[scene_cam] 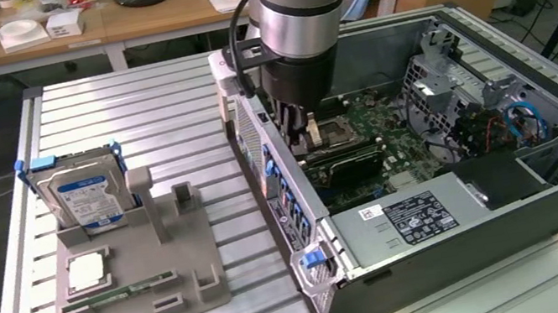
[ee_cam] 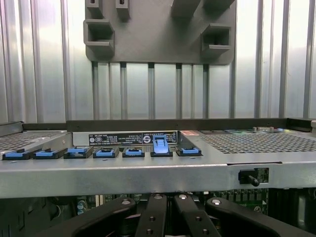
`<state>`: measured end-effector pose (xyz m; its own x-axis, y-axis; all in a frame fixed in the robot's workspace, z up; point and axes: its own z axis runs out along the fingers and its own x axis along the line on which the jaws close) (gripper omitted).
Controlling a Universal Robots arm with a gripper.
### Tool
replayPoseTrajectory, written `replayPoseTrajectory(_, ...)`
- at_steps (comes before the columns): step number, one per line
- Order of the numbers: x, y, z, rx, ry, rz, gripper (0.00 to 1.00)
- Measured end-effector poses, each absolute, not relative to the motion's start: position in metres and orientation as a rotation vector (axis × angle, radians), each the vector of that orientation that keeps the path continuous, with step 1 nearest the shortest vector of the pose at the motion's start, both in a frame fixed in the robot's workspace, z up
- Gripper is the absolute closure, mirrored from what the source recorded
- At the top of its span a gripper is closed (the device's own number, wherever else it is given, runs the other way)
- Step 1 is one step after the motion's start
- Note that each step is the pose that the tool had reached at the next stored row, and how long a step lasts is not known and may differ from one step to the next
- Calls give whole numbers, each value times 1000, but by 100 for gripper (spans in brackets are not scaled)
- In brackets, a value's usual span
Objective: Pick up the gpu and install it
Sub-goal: 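Press down on the gpu until it lock into place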
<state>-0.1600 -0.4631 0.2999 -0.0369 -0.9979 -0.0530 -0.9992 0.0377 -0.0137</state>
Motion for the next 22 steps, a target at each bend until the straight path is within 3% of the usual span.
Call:
replayPoseTrajectory(7,-160,-463,301,-2146,2227,42,89)
replayPoseTrajectory(15,-158,-463,331,-2147,2230,45,89)
replayPoseTrajectory(22,-158,-463,332,-2147,2229,46,89)
